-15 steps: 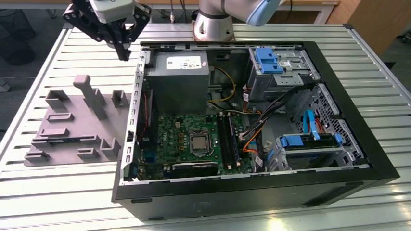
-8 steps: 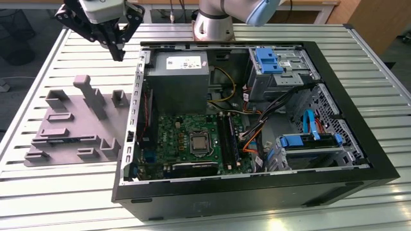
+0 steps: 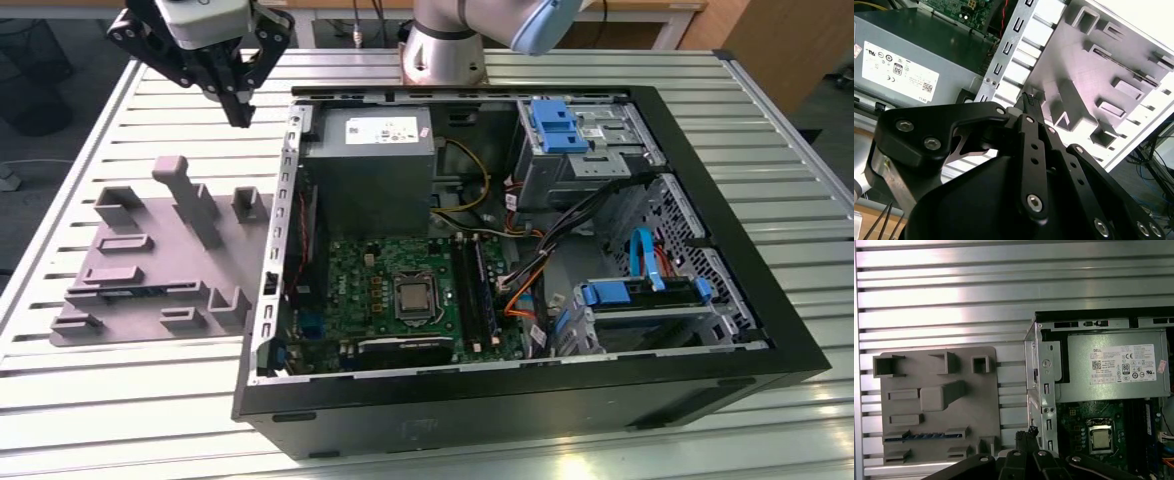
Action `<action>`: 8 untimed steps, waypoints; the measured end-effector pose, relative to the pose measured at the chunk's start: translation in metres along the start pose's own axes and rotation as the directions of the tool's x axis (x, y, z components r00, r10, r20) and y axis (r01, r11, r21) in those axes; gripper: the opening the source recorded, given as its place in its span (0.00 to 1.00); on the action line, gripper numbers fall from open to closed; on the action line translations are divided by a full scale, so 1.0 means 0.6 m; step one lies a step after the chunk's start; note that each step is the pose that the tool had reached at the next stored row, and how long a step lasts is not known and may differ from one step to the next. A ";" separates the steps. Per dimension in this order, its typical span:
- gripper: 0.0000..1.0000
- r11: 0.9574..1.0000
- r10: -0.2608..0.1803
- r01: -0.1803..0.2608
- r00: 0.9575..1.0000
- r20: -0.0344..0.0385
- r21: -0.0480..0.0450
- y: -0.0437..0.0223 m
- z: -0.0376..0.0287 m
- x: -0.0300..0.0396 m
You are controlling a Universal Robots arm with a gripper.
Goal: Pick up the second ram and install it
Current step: 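Reach for the second ram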
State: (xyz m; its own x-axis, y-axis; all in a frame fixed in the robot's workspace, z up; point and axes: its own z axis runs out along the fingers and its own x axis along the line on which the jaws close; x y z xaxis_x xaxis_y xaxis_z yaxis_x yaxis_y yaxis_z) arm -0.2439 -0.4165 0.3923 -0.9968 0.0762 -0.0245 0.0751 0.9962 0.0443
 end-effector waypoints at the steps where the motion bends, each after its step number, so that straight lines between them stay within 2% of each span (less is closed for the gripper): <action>1: 0.11 1.000 0.000 0.000 1.000 0.000 0.000 0.000 0.000 0.000; 8: 0.11 1.000 0.000 0.000 1.000 0.000 0.000 -0.001 0.000 0.009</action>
State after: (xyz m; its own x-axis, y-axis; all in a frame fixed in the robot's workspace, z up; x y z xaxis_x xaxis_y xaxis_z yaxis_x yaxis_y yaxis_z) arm -0.2493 -0.4165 0.3923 -0.9968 0.0762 -0.0244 0.0751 0.9962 0.0443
